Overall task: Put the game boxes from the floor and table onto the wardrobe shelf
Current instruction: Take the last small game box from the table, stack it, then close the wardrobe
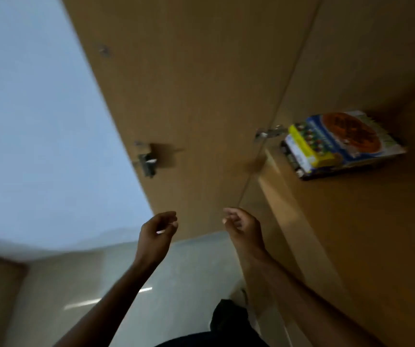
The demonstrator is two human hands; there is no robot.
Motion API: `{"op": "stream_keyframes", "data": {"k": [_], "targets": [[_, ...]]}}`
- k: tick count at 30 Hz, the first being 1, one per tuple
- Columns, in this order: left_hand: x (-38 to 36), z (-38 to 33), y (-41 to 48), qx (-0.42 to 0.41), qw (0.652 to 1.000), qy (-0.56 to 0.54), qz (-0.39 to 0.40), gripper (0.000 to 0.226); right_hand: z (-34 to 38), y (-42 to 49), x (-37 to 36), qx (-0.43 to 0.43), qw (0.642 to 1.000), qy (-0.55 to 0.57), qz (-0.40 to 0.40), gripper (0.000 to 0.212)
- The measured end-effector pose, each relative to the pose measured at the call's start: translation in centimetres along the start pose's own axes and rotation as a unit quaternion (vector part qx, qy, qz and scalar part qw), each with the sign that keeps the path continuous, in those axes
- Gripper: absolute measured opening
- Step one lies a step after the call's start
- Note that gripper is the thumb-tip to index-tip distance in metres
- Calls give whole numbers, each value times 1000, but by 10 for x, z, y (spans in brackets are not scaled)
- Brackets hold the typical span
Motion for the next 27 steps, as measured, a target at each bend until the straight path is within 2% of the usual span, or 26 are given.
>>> {"op": "stream_keyframes", "data": {"k": [6,13,17,21,23,27], "targets": [[179,71,-103,58,988,-44,-139,22,69,-78,-172,80,983,-19,161,23],[348,134,-244,106,925,-102,-349,22,163,-196,-352,163,917,-61,358,20],[425,163,-331,123,857,-132,-483,22,211,-279,-458,219,849,-90,473,21],[489,200,-411,143,793,-164,-569,20,245,-364,-551,260,787,-100,550,21],[522,217,-457,156,756,-167,-613,20,261,-416,-598,284,746,-112,592,20],[565,239,-562,175,655,-192,-710,20,277,-540,-672,315,640,-142,686,21]]}}
Point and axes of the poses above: each hand's wrist, its own y-axis towards the middle knuckle, its own x-axis out of the back of the hand, z = x × y, the point moved 8 cm from there along y, towards the middle knuckle, and after that the axes turned 5 degrees about -y, right-handed, at the moved point
